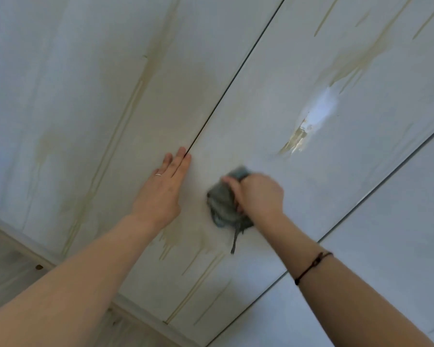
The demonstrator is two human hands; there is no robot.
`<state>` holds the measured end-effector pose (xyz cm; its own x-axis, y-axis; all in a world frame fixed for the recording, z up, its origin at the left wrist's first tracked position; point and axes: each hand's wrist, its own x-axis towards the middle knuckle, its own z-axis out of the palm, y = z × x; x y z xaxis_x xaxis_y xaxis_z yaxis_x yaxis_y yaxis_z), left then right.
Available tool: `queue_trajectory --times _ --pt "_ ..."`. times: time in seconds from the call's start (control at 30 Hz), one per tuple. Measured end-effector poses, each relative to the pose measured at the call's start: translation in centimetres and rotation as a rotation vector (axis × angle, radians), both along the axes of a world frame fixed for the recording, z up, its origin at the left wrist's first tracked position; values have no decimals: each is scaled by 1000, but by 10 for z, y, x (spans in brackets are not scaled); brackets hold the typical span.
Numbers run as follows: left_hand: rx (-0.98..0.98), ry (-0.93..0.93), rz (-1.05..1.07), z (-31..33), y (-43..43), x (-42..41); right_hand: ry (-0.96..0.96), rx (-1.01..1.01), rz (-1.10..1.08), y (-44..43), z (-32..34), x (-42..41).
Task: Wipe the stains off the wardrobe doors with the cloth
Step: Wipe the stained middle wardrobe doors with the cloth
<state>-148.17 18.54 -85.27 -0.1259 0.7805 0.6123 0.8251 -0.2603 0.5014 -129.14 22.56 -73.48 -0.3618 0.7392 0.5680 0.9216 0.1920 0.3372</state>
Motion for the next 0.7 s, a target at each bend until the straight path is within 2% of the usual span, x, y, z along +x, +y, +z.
queue_trajectory --times 0.1,0.17,0.23,0.33,0.43,0.53,0.63,0.7 --pt "41 -8 15 -1 -4 -2 200 79 31 19 37 -37" --pt "25 -14 82 -2 -6 -3 230 128 8 23 36 -53" --pt "-56 14 129 -3 -8 -4 153 127 -28 14 17 -57" --pt "-146 73 118 0 -10 -8 -50 -37 44 -10 -37 -50" --pt "-189 85 97 5 -11 -11 -223 -150 4 -23 -61 -19" --pt "-205 94 79 6 -13 -20 -237 -132 -98 -28 -27 20" --pt "-189 73 28 2 -12 -26 -115 29 -146 -28 25 33" --pt "-160 50 23 1 -13 -24 -38 152 -151 -17 56 14"
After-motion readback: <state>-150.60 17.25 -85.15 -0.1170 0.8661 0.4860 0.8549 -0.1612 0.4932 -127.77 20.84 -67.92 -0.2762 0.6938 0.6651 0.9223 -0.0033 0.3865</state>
